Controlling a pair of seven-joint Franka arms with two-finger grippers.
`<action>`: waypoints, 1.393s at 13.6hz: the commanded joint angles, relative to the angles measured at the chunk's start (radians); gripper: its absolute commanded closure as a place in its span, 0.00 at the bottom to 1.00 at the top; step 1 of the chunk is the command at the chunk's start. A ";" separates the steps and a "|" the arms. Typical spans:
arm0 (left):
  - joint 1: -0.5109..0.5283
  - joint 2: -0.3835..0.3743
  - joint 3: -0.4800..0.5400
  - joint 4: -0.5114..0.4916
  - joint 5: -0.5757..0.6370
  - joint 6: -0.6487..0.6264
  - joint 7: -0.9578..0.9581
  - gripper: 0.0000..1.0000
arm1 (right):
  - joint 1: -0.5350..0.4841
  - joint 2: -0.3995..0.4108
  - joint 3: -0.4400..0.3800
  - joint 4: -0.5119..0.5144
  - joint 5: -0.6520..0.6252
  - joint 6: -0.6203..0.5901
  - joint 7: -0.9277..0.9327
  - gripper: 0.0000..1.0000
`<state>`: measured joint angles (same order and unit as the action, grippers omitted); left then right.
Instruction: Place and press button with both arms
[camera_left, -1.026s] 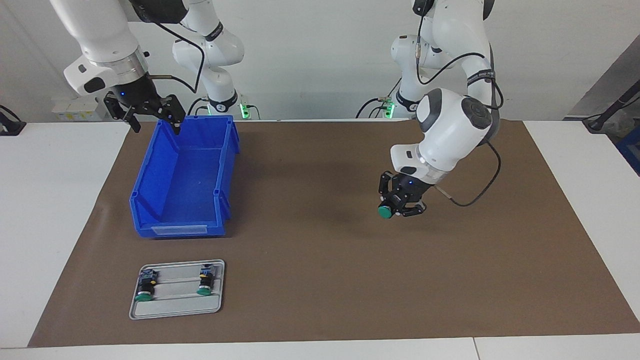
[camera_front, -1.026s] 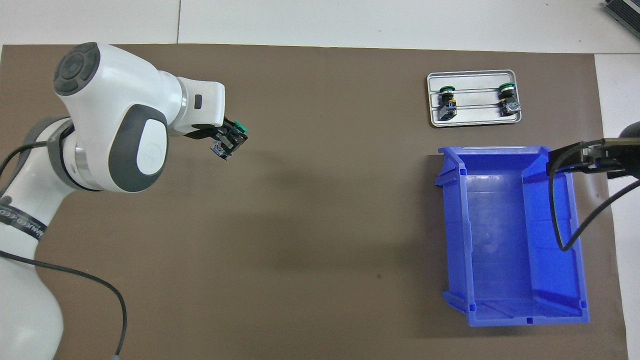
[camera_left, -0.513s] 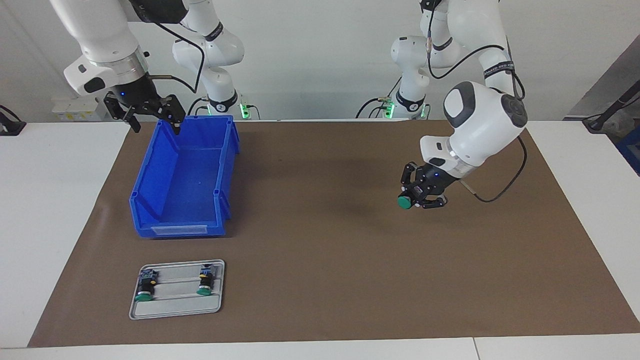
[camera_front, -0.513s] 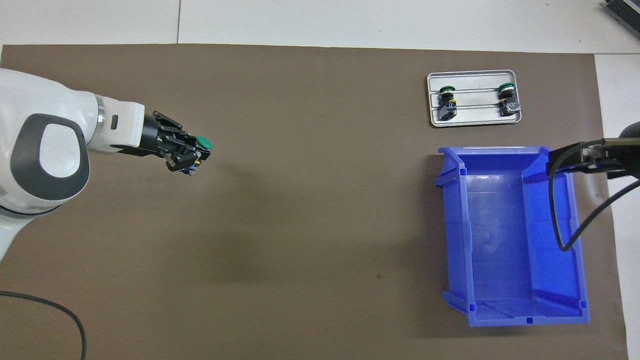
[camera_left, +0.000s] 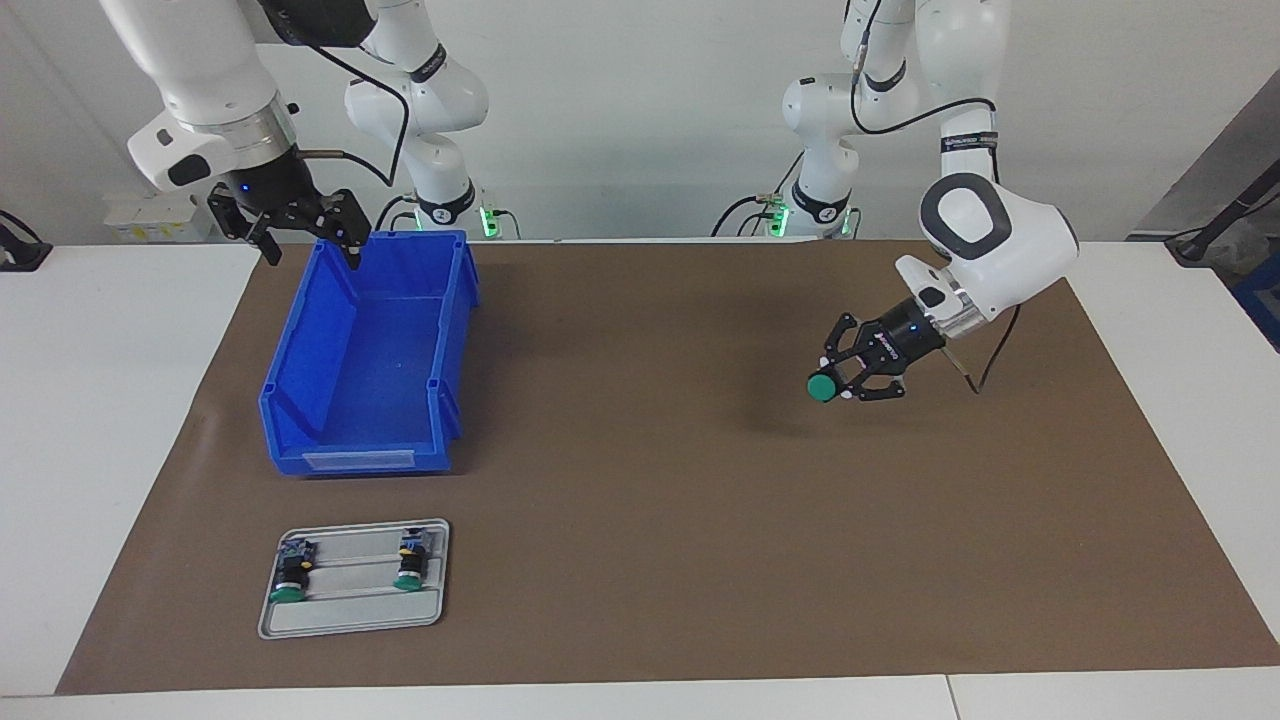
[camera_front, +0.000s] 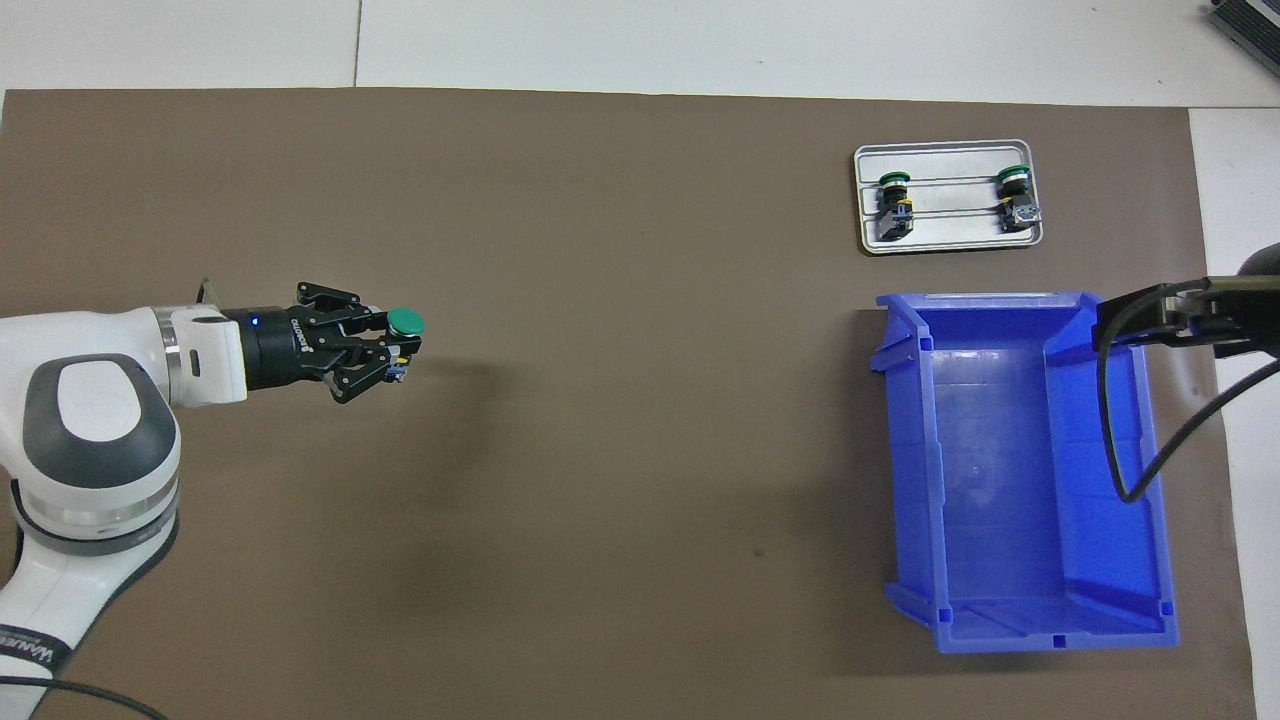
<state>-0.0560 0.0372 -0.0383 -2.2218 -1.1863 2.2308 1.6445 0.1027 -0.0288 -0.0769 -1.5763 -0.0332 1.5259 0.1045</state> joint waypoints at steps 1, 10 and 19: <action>0.001 -0.095 -0.006 -0.145 -0.229 0.043 0.174 1.00 | 0.000 -0.019 -0.006 -0.019 0.018 -0.006 -0.025 0.00; -0.031 0.160 -0.009 -0.121 -0.887 -0.020 0.700 0.94 | 0.000 -0.019 -0.006 -0.019 0.018 -0.006 -0.025 0.00; -0.068 0.174 -0.009 -0.154 -0.997 -0.121 0.836 0.93 | 0.000 -0.019 -0.006 -0.019 0.018 -0.006 -0.025 0.00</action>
<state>-0.0971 0.2159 -0.0586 -2.3469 -2.1536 2.1411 2.4156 0.1027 -0.0289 -0.0769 -1.5764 -0.0332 1.5259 0.1045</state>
